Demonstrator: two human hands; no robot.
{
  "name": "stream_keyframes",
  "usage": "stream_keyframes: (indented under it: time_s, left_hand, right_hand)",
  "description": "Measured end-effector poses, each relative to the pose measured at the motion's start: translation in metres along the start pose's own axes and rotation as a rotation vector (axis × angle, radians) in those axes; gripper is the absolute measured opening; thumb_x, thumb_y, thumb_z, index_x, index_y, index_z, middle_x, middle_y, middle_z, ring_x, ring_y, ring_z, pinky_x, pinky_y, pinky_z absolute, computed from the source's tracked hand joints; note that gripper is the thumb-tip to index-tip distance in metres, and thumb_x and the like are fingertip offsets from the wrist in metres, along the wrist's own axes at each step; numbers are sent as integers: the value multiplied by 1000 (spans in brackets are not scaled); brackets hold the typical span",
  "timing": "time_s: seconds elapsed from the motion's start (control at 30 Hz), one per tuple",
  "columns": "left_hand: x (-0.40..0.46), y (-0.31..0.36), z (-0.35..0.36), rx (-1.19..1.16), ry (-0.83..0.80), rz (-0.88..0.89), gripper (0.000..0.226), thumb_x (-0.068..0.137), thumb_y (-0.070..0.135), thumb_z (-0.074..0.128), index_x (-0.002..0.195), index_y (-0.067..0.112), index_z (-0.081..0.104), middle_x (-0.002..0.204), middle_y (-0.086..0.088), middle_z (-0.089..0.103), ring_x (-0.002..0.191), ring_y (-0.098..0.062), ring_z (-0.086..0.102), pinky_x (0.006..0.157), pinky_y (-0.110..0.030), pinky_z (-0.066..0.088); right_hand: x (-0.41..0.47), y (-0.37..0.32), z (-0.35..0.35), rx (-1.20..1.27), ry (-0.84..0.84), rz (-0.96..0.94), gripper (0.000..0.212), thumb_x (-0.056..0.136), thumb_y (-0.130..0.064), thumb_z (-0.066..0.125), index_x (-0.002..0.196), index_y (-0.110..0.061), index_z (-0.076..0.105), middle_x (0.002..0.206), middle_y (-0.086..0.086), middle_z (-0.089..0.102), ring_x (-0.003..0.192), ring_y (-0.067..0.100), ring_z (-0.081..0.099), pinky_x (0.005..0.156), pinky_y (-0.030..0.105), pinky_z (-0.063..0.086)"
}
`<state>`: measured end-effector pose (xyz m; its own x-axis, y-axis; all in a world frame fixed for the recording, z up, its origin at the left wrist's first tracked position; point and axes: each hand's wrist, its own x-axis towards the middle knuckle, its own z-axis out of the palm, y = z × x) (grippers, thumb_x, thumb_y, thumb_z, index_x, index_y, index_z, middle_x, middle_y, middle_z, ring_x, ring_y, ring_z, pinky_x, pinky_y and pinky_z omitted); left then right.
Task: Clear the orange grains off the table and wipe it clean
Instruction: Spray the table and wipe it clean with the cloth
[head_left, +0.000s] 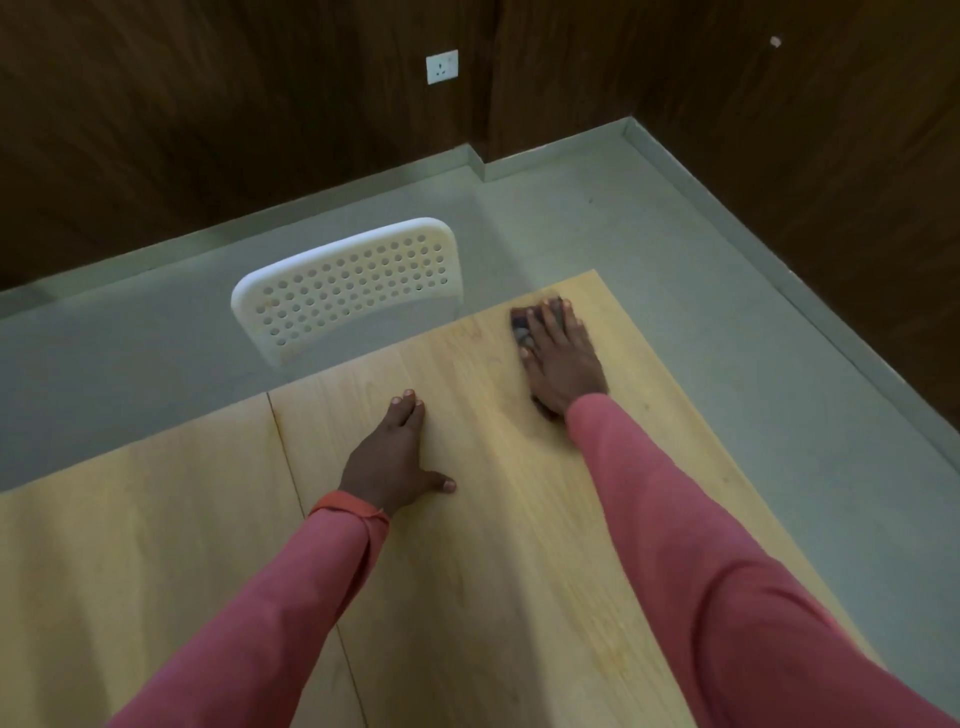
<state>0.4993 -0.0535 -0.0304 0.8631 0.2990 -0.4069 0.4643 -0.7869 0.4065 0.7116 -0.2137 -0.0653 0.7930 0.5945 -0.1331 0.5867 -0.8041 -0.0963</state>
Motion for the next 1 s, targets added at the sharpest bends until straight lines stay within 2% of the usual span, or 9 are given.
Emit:
stream_keyframes:
  time_s: [0.17, 0.3, 0.4, 0.5, 0.57, 0.63, 0.8, 0.87, 1.0]
  left_hand:
    - [-26, -29, -12, 75, 3, -100, 127, 65, 54, 82, 155, 11, 3, 163, 2, -6, 149, -14, 0, 118, -32, 20]
    - [-41, -43, -13, 83, -9, -126, 127, 64, 55, 82, 155, 13, 3, 163, 4, -7, 149, -13, 0, 118, -33, 23]
    - [-47, -44, -9, 65, -1, -126, 127, 64, 54, 82, 155, 13, 3, 162, 5, -8, 149, -13, -1, 118, -33, 23]
    - [-50, -42, -3, 61, -4, -126, 125, 66, 52, 81, 155, 13, 3, 162, 5, -8, 149, -13, -1, 118, -35, 24]
    - [-55, -40, 0, 56, 3, -127, 122, 69, 51, 80, 155, 13, 3, 162, 4, -9, 149, -14, -1, 118, -35, 25]
    - [-59, -39, 3, 57, 5, -121, 119, 71, 51, 78, 155, 13, 4, 162, 4, -8, 149, -14, -1, 118, -36, 25]
    - [-66, -31, 12, 66, 0, -101, 121, 70, 52, 79, 155, 11, 4, 163, 0, -7, 150, -16, -1, 119, -34, 20]
    - [-70, -22, 16, 66, -31, -64, 121, 70, 52, 79, 155, 10, 4, 163, -1, -7, 150, -17, -1, 120, -33, 18]
    - [-78, 9, 35, 85, -70, 41, 117, 72, 49, 79, 155, 9, 6, 163, -2, -7, 150, -18, -1, 120, -34, 19]
  right_hand:
    - [-16, -109, 7, -21, -43, -389, 61, 105, -44, 17, 161, -21, 9, 168, 3, 0, 154, 25, -11, 125, 42, -1]
    - [-96, -76, 25, 24, -27, -584, 59, 104, -42, 28, 158, -17, 27, 167, 4, 14, 155, 27, 3, 126, 41, 7]
    - [-91, -23, 24, 31, 2, -429, 59, 103, -38, 30, 156, -12, 34, 165, 9, 23, 155, 28, 9, 124, 40, 12]
    - [-25, -21, 8, 16, -17, -149, 63, 103, -43, 24, 160, -16, 20, 168, 7, 11, 155, 26, -2, 126, 40, 5]
    - [8, -51, 0, 3, -34, -130, 62, 105, -43, 23, 161, -19, 11, 169, 5, 4, 155, 26, -8, 126, 41, 1]
    - [12, -92, -2, -23, -52, -253, 61, 106, -43, 21, 161, -18, 9, 169, 5, 3, 155, 27, -9, 126, 41, -1]
    - [-95, -114, 24, 1, -101, -476, 61, 105, -44, 20, 160, -20, 15, 168, 4, 2, 155, 26, -7, 126, 42, 3]
    - [-143, -88, 34, 27, -90, -443, 61, 104, -43, 23, 160, -18, 21, 168, 4, 7, 155, 26, -3, 126, 43, 7]
    - [-227, -37, 39, 67, -64, -206, 62, 104, -46, 24, 160, -19, 18, 168, 1, 5, 155, 23, -7, 125, 45, 10]
